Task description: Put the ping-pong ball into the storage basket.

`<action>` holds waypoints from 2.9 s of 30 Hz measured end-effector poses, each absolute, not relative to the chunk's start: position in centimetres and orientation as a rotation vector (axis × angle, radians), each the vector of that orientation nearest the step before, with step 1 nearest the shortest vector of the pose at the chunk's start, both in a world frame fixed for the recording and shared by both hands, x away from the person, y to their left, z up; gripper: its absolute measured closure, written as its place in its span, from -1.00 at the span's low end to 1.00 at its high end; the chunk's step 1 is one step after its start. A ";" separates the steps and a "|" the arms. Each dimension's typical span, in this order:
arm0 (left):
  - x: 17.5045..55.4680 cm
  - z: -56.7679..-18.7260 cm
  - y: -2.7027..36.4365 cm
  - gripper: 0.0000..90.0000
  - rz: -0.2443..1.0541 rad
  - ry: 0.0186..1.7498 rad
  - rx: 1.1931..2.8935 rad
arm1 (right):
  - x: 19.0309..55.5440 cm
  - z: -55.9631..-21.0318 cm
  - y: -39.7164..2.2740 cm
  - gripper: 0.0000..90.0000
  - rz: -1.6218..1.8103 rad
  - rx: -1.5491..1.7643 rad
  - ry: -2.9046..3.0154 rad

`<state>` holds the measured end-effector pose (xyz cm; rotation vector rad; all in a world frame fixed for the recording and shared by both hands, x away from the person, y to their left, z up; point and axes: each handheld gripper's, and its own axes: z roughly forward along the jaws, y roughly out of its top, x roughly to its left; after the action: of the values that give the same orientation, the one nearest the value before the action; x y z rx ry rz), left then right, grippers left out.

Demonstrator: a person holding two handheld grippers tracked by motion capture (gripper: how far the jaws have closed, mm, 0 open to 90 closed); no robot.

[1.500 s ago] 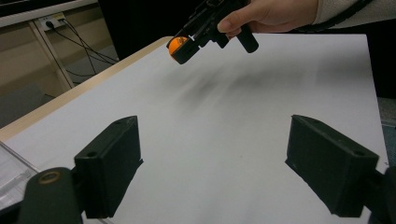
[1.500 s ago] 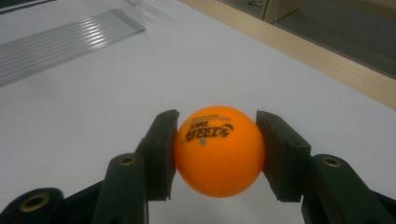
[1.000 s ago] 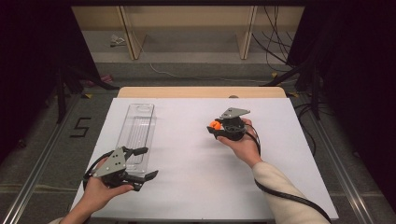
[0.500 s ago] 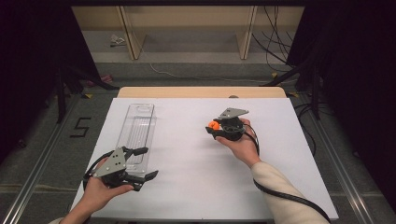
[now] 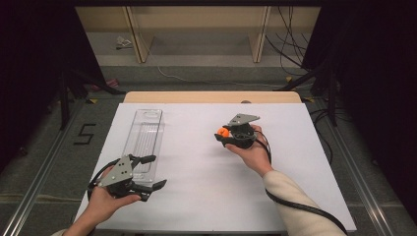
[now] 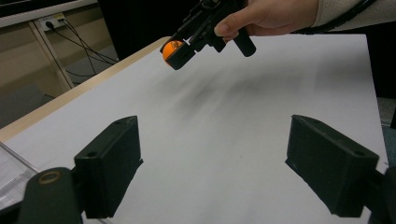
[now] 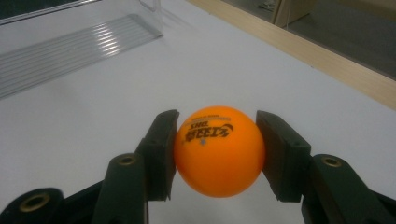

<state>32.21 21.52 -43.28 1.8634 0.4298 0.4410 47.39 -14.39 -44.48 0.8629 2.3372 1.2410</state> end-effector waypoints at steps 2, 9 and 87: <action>32.2 -43.3 21.5 -0.61 0.441 0.430 1.864 | 47.4 -44.5 -14.3 0.14 1.241 0.857 2.339; 32.2 -43.3 21.5 -0.61 0.440 0.432 1.862 | 47.4 -44.5 -14.0 0.14 1.245 0.855 2.342; 32.1 -43.3 21.5 -0.61 0.439 0.426 1.864 | 47.0 -44.7 -9.4 0.14 1.292 0.770 2.400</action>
<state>32.14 21.48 -43.26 1.8645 0.4259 0.4386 47.03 -9.42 -44.68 0.7696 2.4004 1.2923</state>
